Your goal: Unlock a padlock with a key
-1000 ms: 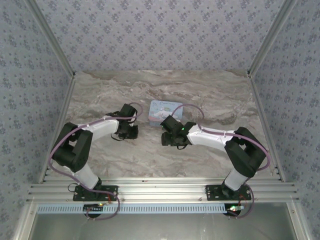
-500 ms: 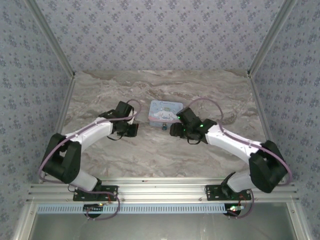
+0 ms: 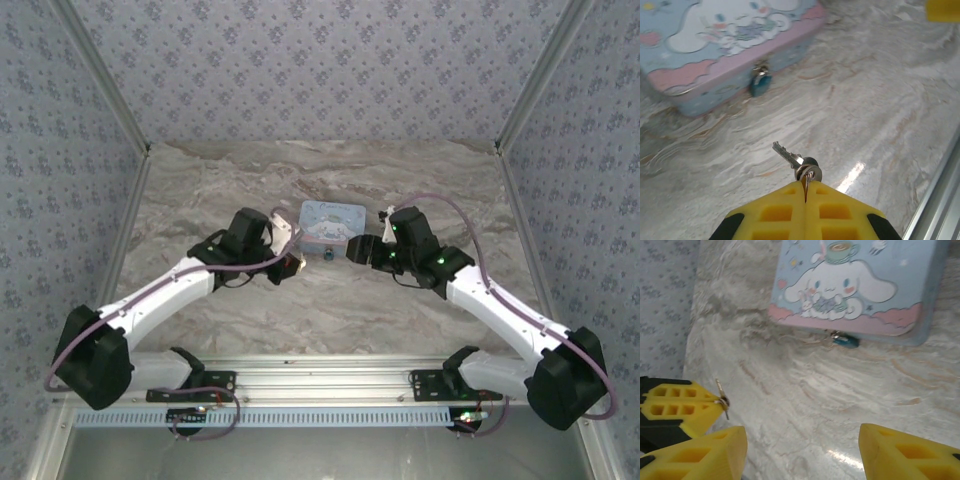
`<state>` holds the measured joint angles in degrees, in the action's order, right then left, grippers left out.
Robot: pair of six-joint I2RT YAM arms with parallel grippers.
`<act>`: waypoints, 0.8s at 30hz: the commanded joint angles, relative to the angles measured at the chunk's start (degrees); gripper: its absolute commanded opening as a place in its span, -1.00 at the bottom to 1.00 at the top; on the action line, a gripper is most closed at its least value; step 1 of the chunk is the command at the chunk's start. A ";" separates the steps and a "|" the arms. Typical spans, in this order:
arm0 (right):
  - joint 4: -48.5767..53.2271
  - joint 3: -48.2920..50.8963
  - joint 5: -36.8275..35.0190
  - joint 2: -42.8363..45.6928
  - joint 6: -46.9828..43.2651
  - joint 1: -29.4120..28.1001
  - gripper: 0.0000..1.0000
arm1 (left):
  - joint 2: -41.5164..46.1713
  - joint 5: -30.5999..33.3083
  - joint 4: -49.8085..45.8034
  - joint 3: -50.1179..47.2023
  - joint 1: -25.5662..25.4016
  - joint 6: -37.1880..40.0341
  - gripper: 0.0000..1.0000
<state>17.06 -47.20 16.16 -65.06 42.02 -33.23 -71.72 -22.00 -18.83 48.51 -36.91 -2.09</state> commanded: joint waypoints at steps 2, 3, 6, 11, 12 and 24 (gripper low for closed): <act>0.11 -2.96 8.06 -1.48 -3.78 0.23 0.24 | 2.28 -2.72 3.09 -0.78 -3.33 10.99 -0.88; 0.05 -3.29 9.00 -2.01 -4.04 0.19 0.24 | 2.78 -2.70 3.25 -0.91 -4.13 12.69 -0.87; -0.83 -3.84 12.34 -3.51 -4.34 0.20 0.24 | 3.89 -2.82 3.83 -1.17 -5.83 16.16 -1.00; -1.64 -4.17 16.20 -5.81 -4.59 0.00 0.23 | 4.59 -2.79 4.00 -1.08 -6.79 18.95 -1.00; -1.87 -4.15 16.73 -6.15 -4.59 -0.30 0.22 | 4.53 -2.70 3.77 -0.88 -6.84 19.26 -1.00; -6.96 -4.22 19.17 -9.51 -5.54 -3.50 0.20 | 2.38 -5.98 -0.23 2.20 -7.22 20.63 -1.00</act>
<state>12.21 -49.78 33.67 -73.65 37.74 -36.38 -68.77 -25.10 -17.34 47.64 -43.64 17.17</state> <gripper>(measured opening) 0.601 0.057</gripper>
